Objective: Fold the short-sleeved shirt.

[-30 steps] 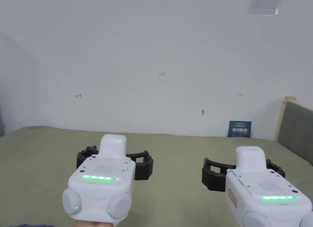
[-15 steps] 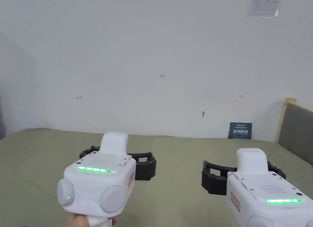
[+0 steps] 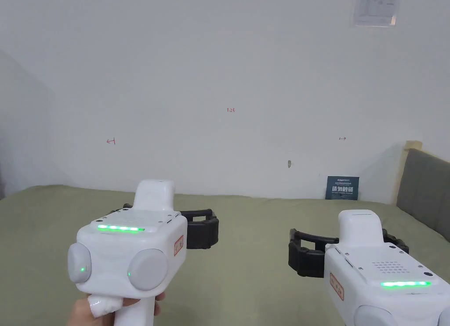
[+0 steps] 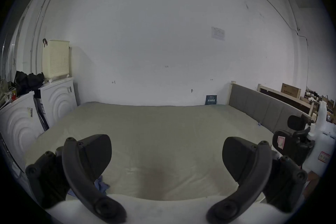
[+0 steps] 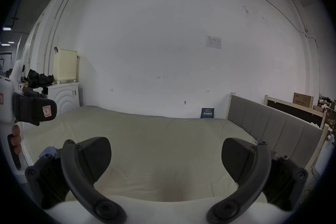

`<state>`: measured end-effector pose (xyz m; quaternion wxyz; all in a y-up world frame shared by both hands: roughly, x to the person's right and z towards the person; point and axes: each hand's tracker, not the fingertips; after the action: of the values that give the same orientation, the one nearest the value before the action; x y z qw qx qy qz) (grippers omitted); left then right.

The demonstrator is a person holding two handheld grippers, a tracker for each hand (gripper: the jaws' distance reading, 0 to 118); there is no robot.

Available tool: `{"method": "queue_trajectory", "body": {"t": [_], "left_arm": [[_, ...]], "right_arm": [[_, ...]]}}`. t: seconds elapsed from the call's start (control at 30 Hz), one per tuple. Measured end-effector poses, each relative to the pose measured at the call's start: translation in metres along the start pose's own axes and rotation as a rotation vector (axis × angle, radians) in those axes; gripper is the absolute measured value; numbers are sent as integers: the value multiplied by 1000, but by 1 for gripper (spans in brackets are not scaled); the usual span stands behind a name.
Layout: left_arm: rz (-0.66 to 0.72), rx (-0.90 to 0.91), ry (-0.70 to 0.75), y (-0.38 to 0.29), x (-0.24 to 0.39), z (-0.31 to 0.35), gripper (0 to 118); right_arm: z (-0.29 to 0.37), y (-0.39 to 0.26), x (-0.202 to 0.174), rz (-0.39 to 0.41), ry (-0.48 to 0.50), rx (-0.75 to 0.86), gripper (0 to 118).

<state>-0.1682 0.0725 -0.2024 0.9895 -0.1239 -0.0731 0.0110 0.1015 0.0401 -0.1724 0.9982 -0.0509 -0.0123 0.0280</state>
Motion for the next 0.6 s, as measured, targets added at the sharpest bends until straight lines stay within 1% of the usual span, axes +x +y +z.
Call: {"method": "queue_trajectory", "body": {"t": [0.13,0.3,0.6], "left_arm": [[-20,2,3,-1,2,-1,118],[0,-23,0,-3,1,-7,118],[-27,-12,24,-8,1,-6,118]], "right_arm": [[0,0,-1,-2,2,-2,118],[0,0,-4,11,8,-1,118],[-4,-1,-1,10,17,-15,118]]}}
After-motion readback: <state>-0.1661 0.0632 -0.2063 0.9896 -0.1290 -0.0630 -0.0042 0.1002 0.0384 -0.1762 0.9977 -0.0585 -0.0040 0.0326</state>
